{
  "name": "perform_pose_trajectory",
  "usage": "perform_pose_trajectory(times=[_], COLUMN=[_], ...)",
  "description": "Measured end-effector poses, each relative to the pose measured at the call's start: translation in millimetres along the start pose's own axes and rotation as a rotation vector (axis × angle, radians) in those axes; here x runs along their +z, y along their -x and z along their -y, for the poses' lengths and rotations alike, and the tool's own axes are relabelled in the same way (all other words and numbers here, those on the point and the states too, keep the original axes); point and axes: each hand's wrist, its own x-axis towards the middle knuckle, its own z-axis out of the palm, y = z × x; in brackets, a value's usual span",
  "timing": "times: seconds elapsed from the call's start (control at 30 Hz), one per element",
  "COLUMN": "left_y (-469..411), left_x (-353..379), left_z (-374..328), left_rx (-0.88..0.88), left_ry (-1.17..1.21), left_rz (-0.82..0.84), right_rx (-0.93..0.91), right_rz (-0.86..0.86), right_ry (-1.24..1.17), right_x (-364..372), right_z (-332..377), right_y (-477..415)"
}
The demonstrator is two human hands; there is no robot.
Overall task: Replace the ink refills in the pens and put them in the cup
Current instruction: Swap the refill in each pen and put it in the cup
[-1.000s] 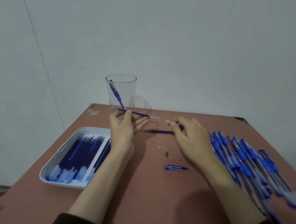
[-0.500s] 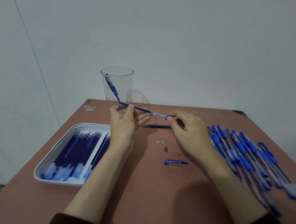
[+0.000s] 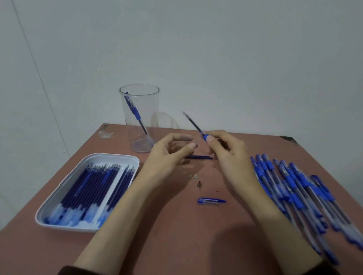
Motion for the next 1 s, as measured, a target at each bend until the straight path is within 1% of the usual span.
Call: perform_pose_trajectory(times=[0.1,0.17,0.27,0.3,0.37,0.4,0.43,0.5,0.57,0.67,0.73,0.83,1.0], left_y=[6.5,8.0,4.0,2.4,-0.5,-0.7,-0.7,-3.1,-4.2,-4.2,-3.8,-3.7,-4.4], left_x=[1.7,1.9,-4.7,-5.7,-5.5,-4.6,-3.5,-3.8,-7.9,-11.8,-11.6,-10.9,-11.0], left_z=[0.6,5.0,12.6,14.6,19.4,20.1,20.3,17.5,10.1,2.4,1.1,2.0,3.0], left_rx=[-0.018,-0.061,0.011,0.036,0.082,0.099,0.088,0.052,0.046,0.014,-0.008,-0.021,-0.025], left_ry=[-0.122,-0.230,-0.689,-0.778,-0.832,-0.804,-0.706,-0.379,-0.154,0.085,0.164,0.193,0.236], left_rz=[0.089,0.149,0.281,0.306,0.307,0.276,0.217,0.059,-0.065,-0.121,-0.117,-0.107,-0.101], right_rx=[0.100,0.149,0.176,0.182,0.186,0.183,0.173,0.130,0.083,0.029,0.003,-0.016,-0.019], right_rz=[-0.049,-0.064,-0.069,-0.070,-0.070,-0.069,-0.068,-0.062,-0.031,0.024,0.038,0.047,0.064], right_ry=[-0.217,-0.295,-0.328,-0.327,-0.307,-0.294,-0.277,-0.221,-0.148,-0.034,0.031,0.095,0.120], right_x=[-5.6,-8.7,-9.9,-9.6,-8.6,-8.1,-7.5,-6.6,-5.7,-4.2,-3.1,-2.2,-3.1], right_z=[2.5,4.1,4.1,3.9,2.5,1.6,0.8,-0.7,-0.6,1.3,2.0,2.0,3.3], right_y=[-3.7,-4.3,-3.3,-3.4,-4.4,-4.7,-5.2,-5.2,-3.5,0.2,1.8,3.2,5.1])
